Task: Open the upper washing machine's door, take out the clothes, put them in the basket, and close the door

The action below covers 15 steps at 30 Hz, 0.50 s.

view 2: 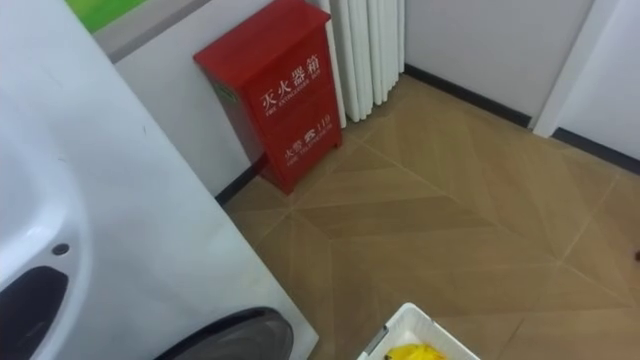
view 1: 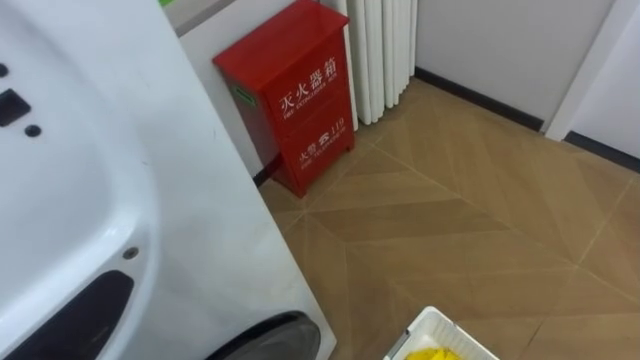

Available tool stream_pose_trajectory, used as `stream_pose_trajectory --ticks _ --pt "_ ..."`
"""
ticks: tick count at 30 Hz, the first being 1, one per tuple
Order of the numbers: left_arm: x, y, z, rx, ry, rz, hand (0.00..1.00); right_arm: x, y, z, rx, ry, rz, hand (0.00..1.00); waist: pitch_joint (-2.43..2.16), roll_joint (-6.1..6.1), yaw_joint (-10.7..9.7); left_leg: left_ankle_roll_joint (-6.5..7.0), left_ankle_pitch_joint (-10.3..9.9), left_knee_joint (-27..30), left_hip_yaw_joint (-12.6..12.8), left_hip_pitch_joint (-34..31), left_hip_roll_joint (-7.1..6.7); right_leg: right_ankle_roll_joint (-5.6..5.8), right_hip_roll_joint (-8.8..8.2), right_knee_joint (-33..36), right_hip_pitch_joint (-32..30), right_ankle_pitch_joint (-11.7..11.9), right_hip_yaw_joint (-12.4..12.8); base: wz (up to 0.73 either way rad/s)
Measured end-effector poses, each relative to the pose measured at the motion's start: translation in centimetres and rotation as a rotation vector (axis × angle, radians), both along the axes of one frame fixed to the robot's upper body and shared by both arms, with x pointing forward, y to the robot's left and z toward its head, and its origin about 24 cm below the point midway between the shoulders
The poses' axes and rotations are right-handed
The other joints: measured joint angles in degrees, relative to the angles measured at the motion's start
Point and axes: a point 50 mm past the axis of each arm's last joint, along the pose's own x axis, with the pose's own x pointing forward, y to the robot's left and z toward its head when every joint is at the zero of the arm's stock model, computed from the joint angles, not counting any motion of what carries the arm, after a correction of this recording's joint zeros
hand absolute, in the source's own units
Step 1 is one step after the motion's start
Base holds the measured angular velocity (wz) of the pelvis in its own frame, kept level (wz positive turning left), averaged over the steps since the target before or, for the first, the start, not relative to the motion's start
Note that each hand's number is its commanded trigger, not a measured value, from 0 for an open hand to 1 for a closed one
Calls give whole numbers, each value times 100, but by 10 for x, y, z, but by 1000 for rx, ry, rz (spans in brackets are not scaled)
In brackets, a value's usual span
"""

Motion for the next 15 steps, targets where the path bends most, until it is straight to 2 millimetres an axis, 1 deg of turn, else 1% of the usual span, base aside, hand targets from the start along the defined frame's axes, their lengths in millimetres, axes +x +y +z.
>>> stream_pose_trajectory --ticks 5,7,11,14,15 --pt "2 0 0 -11 -5 -3 0 -11 0 -6 24 30 -1 0 5 -16 -6 2 2 0 -55 -8 -3 -8 -15 -3 19 -12 -40 7" --pt "2 0 0 -17 -8 7 0 -19 1 -11 40 62 -8 0 16 -49 -7 1 2 -4 -80 50 -2 -14 -17 -17 94 -24 -41 5" --pt "0 0 0 -20 -8 7 0 -28 1 -15 52 92 -26 0 11 -77 -8 1 2 -10 -91 120 -6 -12 -28 -26 171 -39 -57 1" --pt "-2 2 0 -20 -11 13 0 -36 -1 -17 59 106 -35 0 7 -139 -2 0 2 -20 -164 215 -5 -19 -32 -23 296 -55 -89 9" --pt "-5 3 0 -20 -10 23 0 -42 -1 -18 59 118 -38 0 9 -197 1 -2 2 -19 -206 272 -8 -28 -50 -30 351 -93 -138 22"
